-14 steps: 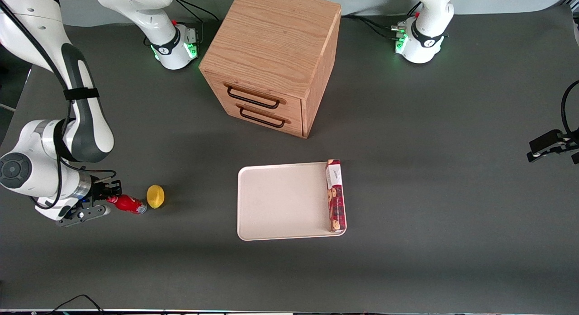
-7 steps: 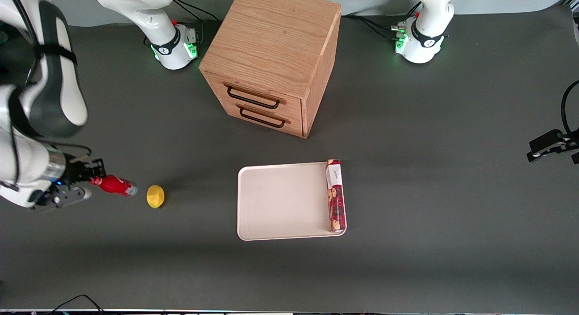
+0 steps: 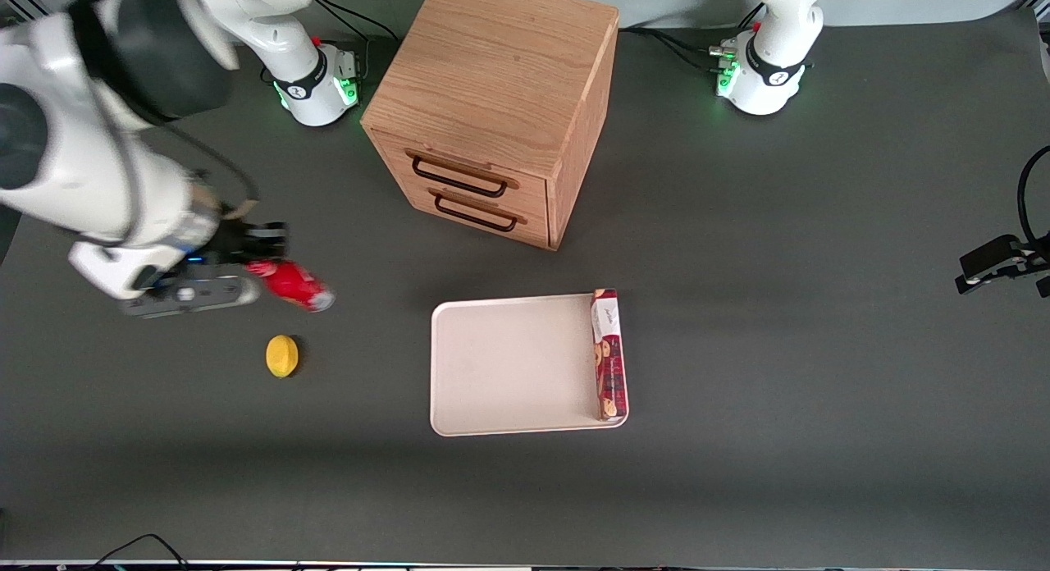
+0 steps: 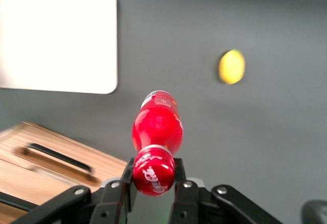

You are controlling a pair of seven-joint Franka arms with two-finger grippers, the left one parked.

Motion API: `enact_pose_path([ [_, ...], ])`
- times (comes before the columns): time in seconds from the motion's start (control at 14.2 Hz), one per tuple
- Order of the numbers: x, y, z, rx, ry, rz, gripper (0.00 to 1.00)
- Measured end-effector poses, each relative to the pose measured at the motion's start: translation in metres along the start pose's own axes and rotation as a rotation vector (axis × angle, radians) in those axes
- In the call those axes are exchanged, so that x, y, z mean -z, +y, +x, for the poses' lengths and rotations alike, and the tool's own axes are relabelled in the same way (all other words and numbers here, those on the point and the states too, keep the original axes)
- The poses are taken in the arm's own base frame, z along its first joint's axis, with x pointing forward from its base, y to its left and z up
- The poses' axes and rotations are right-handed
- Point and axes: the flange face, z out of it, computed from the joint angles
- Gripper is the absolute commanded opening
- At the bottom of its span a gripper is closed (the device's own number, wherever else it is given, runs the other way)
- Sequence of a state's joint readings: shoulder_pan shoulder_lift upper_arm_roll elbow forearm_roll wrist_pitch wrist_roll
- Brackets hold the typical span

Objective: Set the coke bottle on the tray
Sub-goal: 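Lift the bottle and carry it over the white tray, then lower the bottle onto the tray and open the right gripper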

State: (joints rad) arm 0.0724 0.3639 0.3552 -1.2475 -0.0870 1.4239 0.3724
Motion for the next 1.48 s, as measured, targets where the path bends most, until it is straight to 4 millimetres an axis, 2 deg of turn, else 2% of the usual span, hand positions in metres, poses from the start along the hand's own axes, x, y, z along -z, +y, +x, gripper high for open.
enact_pose_path([
  [0.07, -0.016, -0.026, 0.005, -0.065, -0.009, 0.017, 0.00],
  [0.21, -0.051, -0.056, 0.029, -0.163, 0.008, 0.064, 0.00],
  [0.42, -0.120, -0.076, 0.065, -0.237, 0.022, 0.124, 0.01],
  [0.63, -0.184, -0.098, 0.077, -0.253, 0.040, 0.138, 0.02],
  [0.7, -0.198, -0.102, 0.077, -0.262, 0.040, 0.121, 0.19],
  [0.77, -0.209, -0.104, 0.077, -0.270, 0.036, 0.105, 0.99],
  [0.85, -0.216, -0.105, 0.077, -0.280, 0.032, 0.097, 1.00],
  [1.06, -0.207, -0.106, 0.078, -0.295, 0.046, 0.106, 1.00],
  [1.13, -0.196, -0.105, 0.078, -0.297, 0.059, 0.107, 1.00],
  [1.2, -0.175, -0.100, 0.076, -0.301, 0.069, 0.099, 1.00],
  [1.34, -0.106, -0.081, 0.062, -0.286, 0.105, 0.075, 1.00],
  [1.48, -0.024, -0.043, 0.032, -0.206, 0.156, 0.042, 1.00],
])
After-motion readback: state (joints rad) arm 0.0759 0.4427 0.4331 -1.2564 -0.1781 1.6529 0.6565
